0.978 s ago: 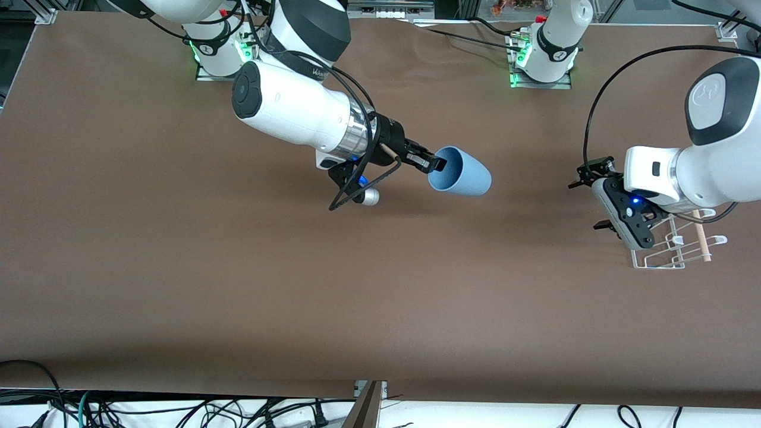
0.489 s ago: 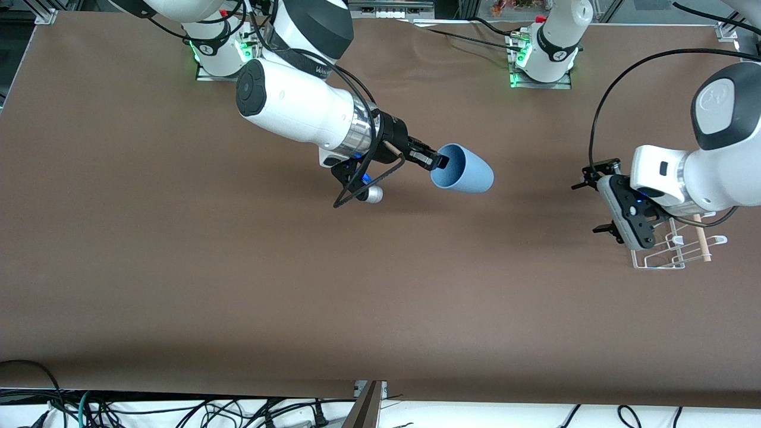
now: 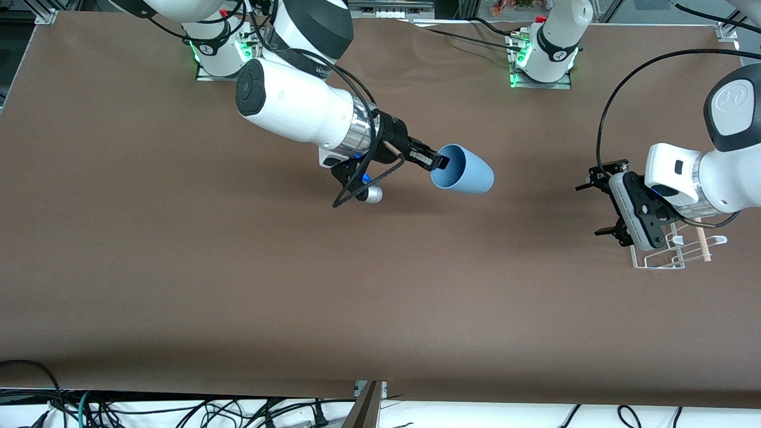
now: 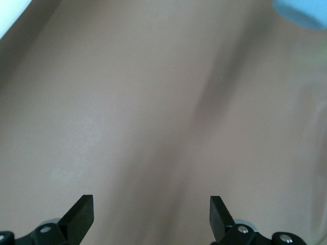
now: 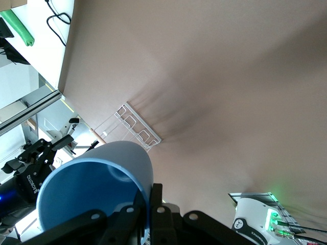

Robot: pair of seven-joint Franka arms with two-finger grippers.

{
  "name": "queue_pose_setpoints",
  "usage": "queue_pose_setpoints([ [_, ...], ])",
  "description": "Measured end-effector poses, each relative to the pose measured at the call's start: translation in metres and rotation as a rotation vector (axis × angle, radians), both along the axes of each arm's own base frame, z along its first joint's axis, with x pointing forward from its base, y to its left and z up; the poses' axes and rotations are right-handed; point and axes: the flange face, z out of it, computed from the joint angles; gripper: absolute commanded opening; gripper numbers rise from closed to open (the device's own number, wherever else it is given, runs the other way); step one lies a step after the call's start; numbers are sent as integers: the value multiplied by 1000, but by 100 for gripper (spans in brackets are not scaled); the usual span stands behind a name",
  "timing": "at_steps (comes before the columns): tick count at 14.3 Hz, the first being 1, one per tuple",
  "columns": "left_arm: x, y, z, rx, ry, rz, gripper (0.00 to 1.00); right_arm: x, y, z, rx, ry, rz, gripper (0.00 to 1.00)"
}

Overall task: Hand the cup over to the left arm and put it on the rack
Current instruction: 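Move the left gripper open toward the cup held by the right gripper, then close the left gripper on the blue cup base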

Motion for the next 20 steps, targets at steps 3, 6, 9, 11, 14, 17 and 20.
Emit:
queue_pose_setpoints([
  [3, 5, -19, 2, -93, -46, -28, 100, 0, 0, 0, 1, -1, -1, 0],
  [6, 5, -46, -3, -194, -71, -129, 100, 0, 0, 1, 3, -3, -3, 0],
  [9, -2, -86, -3, -252, -77, -211, 100, 0, 0, 1, 4, -4, -4, 0],
  [11, -9, -113, -1, -270, -73, -258, 100, 0, 0, 1, 4, -4, -5, 0],
  [14, -18, -138, 13, -297, -88, -300, 100, 0, 0, 1, 4, -4, -5, 0],
  [17, -24, -157, 20, -333, -93, -324, 100, 2, 0, 2, 9, -9, -11, 0],
  [20, -31, -179, 24, -349, -109, -351, 100, 2, 0, 2, 12, -12, -15, 0],
])
